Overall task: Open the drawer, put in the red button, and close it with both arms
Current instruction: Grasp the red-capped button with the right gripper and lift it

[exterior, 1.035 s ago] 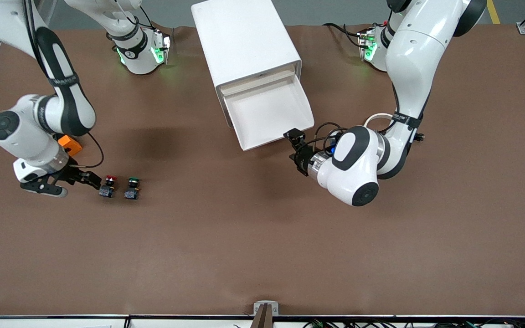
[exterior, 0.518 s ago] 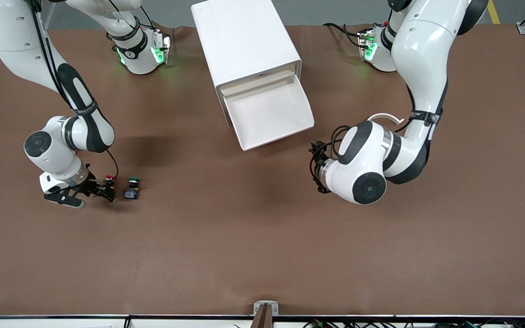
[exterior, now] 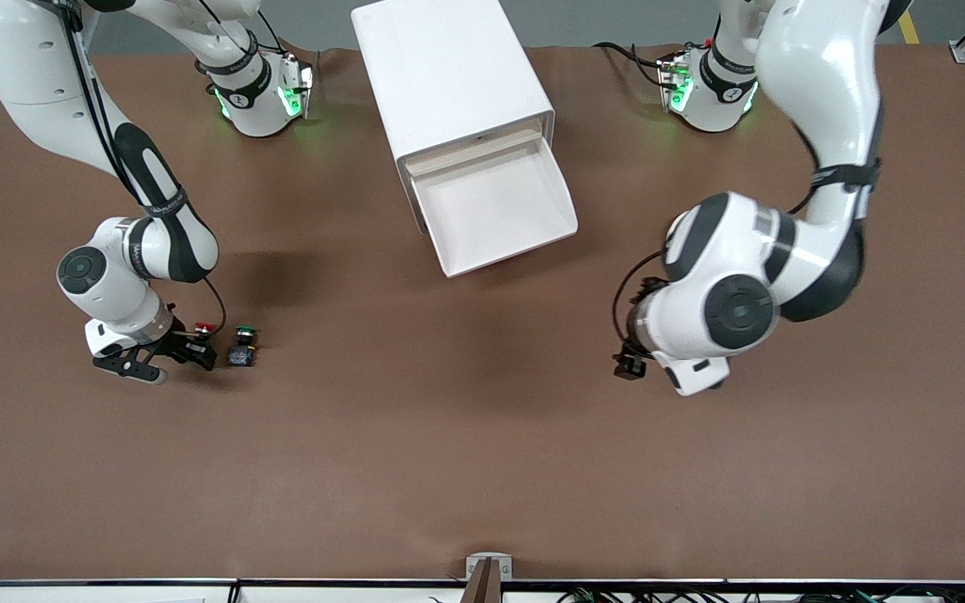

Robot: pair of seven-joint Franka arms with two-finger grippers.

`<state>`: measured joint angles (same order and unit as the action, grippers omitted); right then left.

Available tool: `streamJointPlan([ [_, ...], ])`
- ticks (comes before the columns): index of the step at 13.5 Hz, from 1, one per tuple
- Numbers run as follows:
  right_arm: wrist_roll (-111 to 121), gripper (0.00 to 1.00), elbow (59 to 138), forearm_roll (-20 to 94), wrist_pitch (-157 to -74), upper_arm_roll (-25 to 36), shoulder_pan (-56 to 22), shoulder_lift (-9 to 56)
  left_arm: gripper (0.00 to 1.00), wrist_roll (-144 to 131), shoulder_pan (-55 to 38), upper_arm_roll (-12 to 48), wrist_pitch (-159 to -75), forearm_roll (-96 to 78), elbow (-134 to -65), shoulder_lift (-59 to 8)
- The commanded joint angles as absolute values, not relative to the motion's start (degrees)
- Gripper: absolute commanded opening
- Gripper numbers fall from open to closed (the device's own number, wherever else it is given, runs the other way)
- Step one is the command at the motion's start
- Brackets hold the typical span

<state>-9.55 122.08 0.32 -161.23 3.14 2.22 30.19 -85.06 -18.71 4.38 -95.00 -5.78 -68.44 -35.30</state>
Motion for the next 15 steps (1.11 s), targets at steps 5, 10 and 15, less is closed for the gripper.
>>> streamJointPlan([
  [5,-12.5,0.0,116.1,0.7,-144.9,3.0,0.6,27.4,1.0,-61.7,-16.1,3.2,-94.7,1.5,-70.7,-27.2],
  [10,-18.7,0.0,110.7,0.8,-131.1,2.9,-3.1,23.5,1.0,-54.9,-13.4,3.2,-94.0,1.5,-71.2,-23.7],
  [15,-32.4,0.0,111.1,6.0,-123.4,2.5,-12.5,17.9,1.0,-44.1,-10.1,3.2,-92.2,1.6,-76.0,-18.1],
])
